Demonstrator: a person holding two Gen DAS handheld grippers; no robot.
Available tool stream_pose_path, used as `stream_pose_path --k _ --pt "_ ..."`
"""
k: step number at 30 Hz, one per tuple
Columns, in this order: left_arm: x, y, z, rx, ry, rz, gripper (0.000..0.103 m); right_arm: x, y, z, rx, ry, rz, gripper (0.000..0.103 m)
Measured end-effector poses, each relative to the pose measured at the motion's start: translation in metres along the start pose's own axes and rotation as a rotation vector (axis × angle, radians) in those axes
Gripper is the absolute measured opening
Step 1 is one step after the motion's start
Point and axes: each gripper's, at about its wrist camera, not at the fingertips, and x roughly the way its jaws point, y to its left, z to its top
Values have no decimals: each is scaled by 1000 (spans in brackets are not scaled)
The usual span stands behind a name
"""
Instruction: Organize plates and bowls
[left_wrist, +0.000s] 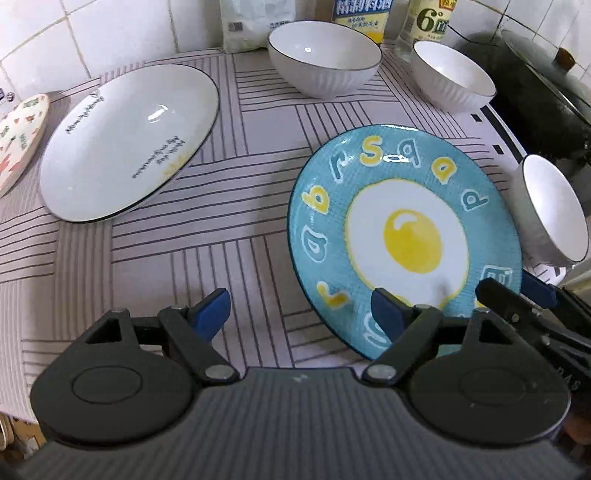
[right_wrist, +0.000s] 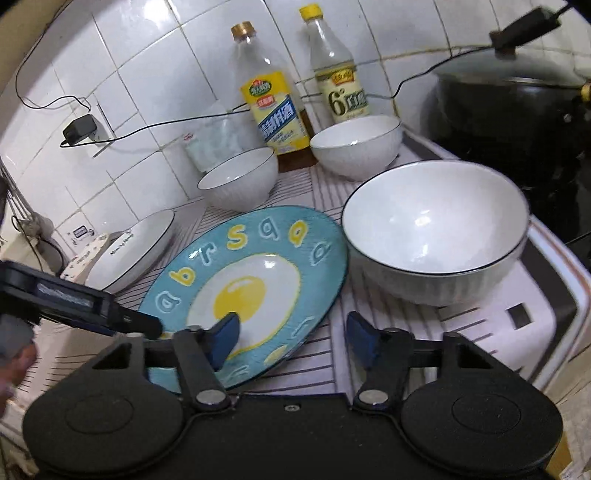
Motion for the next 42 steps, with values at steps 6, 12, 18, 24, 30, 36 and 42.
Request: stream_pose_path --k 6,12,18,24,30,36,42 --pt "7 3 4 -9 7 -65 30 6 -1 5 14 3 -6 55" --pt "9 1 6 -11 9 -82 24 14 -1 7 51 28 -8 48" --pt "15 7 5 -106 -8 -114 27 12 -15 -2 196 -25 -53 16" --pt "16 3 8 -54 14 -115 28 13 -11 7 165 12 -76 19" --pt "5 4 9 52 27 -119 27 10 -1 12 131 45 -83 19" --pt "-7 1 -1 71 20 -104 27 4 3 10 121 63 -71 19" --pt "-27 5 -4 92 58 -133 27 -13 9 13 111 72 -41 20"
